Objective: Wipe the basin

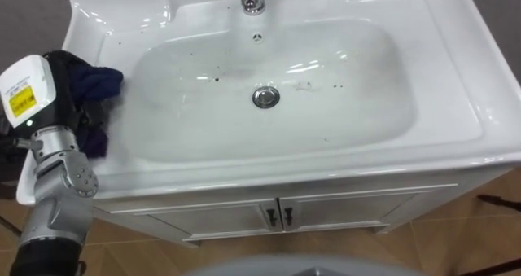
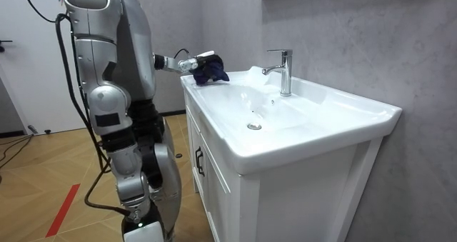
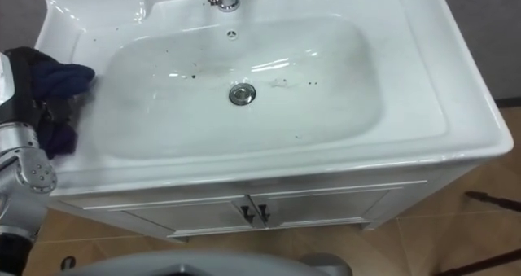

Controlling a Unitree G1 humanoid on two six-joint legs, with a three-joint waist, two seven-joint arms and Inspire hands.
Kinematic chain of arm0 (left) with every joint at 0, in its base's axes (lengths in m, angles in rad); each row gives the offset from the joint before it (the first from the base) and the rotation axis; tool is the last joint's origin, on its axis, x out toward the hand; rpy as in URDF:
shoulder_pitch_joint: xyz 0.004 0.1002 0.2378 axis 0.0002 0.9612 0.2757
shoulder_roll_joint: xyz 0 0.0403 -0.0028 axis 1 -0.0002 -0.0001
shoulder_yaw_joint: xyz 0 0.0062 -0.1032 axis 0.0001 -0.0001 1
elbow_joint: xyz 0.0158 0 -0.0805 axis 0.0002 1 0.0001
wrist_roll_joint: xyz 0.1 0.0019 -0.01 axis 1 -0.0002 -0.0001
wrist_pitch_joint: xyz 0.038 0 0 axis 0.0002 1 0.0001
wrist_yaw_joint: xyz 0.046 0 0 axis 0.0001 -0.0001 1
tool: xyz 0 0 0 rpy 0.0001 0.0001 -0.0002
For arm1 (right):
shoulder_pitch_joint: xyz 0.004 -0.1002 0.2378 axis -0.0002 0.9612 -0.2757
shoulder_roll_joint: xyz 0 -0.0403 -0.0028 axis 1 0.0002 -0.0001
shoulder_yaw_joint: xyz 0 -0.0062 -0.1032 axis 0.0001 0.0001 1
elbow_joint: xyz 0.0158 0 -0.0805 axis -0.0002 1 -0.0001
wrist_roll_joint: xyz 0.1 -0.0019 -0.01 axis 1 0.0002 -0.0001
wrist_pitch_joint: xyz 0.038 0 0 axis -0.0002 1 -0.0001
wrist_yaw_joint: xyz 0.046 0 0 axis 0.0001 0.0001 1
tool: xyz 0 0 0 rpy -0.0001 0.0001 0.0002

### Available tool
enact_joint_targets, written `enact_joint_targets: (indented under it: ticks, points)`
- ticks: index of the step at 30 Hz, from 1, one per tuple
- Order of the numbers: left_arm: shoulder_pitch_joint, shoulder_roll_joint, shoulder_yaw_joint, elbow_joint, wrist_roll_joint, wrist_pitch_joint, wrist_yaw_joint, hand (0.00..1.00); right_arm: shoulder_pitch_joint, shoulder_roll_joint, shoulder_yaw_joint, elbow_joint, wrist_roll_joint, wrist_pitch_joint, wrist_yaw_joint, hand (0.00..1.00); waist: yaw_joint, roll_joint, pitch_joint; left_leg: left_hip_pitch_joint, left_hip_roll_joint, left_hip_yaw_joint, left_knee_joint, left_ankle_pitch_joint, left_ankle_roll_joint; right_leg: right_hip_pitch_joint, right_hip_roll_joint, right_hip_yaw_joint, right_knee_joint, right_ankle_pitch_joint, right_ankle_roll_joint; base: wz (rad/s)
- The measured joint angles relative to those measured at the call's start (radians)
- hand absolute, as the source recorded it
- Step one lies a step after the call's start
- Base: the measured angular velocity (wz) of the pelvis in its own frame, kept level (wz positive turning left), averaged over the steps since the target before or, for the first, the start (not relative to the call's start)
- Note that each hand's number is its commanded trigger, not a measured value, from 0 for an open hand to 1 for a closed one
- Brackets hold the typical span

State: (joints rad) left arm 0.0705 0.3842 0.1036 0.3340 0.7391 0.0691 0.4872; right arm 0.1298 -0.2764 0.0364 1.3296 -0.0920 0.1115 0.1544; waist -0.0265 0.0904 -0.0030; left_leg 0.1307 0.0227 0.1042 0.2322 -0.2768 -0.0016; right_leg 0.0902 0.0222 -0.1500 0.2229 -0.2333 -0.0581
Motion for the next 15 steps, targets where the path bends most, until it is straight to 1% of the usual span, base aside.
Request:
enact_joint_targets:
  ticks: [1, 3, 4, 6, 7, 8, 9, 15]
  points:
    - [0.000, 0.003, 0.003, 0.000, 0.001, 0.002, 0.000, 1.00, 0.001, -0.001, 0.000, 0.000, 0.000, 0.000, -0.001, 0.00, 0.002, 0.000, 0.0000, 0.000, 0.000, 0.000, 0.000, 0.000, 0.000, 0.000, 0.000, -0.001, 0.000, 0.000, 0.000, 0.04]
    - [0.000, 0.014, 0.014, 0.000, 0.000, 0.017, 0.000, 1.00, 0.006, -0.001, -0.001, -0.001, 0.000, -0.001, -0.004, 0.00, 0.004, -0.001, 0.0003, 0.001, 0.000, -0.001, -0.001, 0.000, 0.000, 0.005, -0.001, -0.004, -0.002, 0.001, 0.001, 0.04]
    - [0.000, 0.022, 0.014, 0.000, 0.000, 0.020, 0.000, 1.00, 0.007, -0.001, -0.001, -0.002, 0.000, -0.001, -0.009, 0.00, 0.005, -0.001, 0.0002, 0.002, -0.001, 0.000, -0.001, 0.000, 0.000, 0.006, -0.001, -0.003, -0.003, 0.001, 0.001, 0.00]
    - [0.000, 0.027, 0.017, -0.002, 0.000, 0.022, 0.000, 1.00, 0.006, -0.001, -0.002, -0.004, -0.001, -0.001, -0.011, 0.00, 0.006, 0.000, 0.0004, 0.002, -0.001, 0.000, -0.001, 0.000, 0.000, 0.006, -0.001, -0.004, -0.004, 0.001, 0.002, 0.00]
    - [0.000, 0.027, 0.019, -0.007, 0.001, 0.025, 0.000, 0.87, 0.005, -0.001, -0.003, -0.006, -0.002, -0.001, -0.011, 0.00, 0.006, 0.000, 0.0005, 0.002, -0.001, 0.000, -0.001, 0.000, 0.000, 0.006, -0.002, -0.004, -0.004, 0.001, 0.002, 0.00]
    - [0.000, 0.027, 0.019, -0.010, 0.001, 0.028, 0.000, 0.53, 0.005, -0.001, -0.003, -0.009, -0.002, -0.001, -0.011, 0.00, 0.006, 0.000, 0.0006, 0.002, -0.001, 0.000, -0.001, 0.000, 0.000, 0.006, -0.002, -0.004, -0.005, 0.001, 0.002, 0.00]
    - [0.000, 0.027, 0.019, -0.021, 0.001, 0.032, 0.000, 0.00, 0.005, -0.001, -0.003, -0.012, -0.002, -0.001, -0.011, 0.00, 0.007, 0.000, 0.0007, 0.002, -0.001, 0.000, -0.001, 0.000, 0.000, 0.006, -0.002, -0.004, -0.005, 0.001, 0.002, 0.00]
    - [0.000, 0.027, 0.018, -0.051, 0.001, 0.033, 0.001, 0.00, 0.000, -0.001, -0.001, -0.011, -0.001, -0.001, -0.011, 0.00, 0.005, 0.005, 0.0019, 0.004, -0.001, 0.000, -0.001, 0.000, 0.000, 0.005, -0.001, -0.001, -0.003, 0.001, 0.002, 0.00]
